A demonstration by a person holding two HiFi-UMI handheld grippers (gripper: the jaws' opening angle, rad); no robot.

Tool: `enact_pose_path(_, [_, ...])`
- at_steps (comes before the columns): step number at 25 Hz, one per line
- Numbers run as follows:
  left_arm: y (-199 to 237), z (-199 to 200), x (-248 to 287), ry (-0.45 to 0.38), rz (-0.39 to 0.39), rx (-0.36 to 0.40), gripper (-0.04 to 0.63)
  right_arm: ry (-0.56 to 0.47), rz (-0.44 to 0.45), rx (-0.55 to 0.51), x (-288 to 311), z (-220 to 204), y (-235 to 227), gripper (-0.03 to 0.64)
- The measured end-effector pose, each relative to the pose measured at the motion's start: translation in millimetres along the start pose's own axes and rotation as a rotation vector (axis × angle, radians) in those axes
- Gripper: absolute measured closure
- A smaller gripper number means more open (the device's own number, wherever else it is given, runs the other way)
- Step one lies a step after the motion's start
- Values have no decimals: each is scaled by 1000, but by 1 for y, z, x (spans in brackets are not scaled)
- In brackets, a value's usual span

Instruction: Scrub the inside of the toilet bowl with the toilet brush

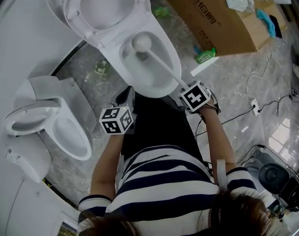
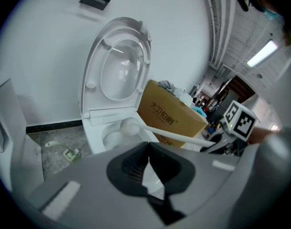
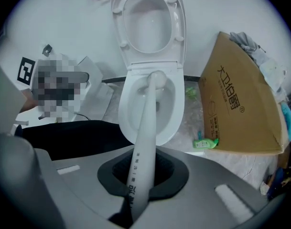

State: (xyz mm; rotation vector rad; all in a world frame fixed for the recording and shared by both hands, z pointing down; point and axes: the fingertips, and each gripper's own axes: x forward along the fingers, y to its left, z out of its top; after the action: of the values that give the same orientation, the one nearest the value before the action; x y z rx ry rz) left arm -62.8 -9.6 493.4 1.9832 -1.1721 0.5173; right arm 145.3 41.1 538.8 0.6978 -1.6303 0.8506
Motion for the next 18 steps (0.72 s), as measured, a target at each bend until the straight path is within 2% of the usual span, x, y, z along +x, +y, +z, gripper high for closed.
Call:
enact_pose_path(7, [-11,6,-12,-26,-1,8,595,-125,-5,-18,-19,2,12,592])
enact_pose_path(18, [-23,8,-20,-32,-10,31,595,-260,-30,-21,-29,6,18,592])
